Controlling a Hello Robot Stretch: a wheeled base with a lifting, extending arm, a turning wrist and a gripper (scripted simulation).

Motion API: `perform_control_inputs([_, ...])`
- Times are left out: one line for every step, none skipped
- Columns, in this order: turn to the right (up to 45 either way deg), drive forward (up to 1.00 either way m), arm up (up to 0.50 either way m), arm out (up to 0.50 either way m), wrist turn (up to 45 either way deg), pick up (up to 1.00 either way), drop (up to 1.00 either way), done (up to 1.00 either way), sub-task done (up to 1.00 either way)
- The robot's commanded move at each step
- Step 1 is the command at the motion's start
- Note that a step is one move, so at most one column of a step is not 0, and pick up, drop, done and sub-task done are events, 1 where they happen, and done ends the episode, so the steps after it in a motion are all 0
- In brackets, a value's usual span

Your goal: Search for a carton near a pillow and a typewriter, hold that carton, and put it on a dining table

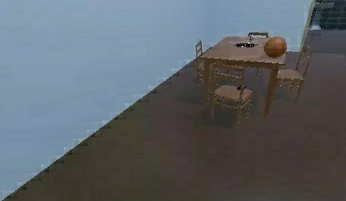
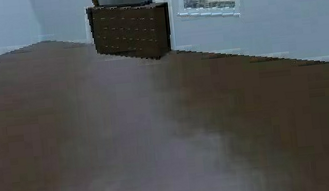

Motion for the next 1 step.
perform_control_inputs([27.0, 0.00, 0.00, 0.00, 0.0, 0.00, 0.00, 0.00, 0.00])
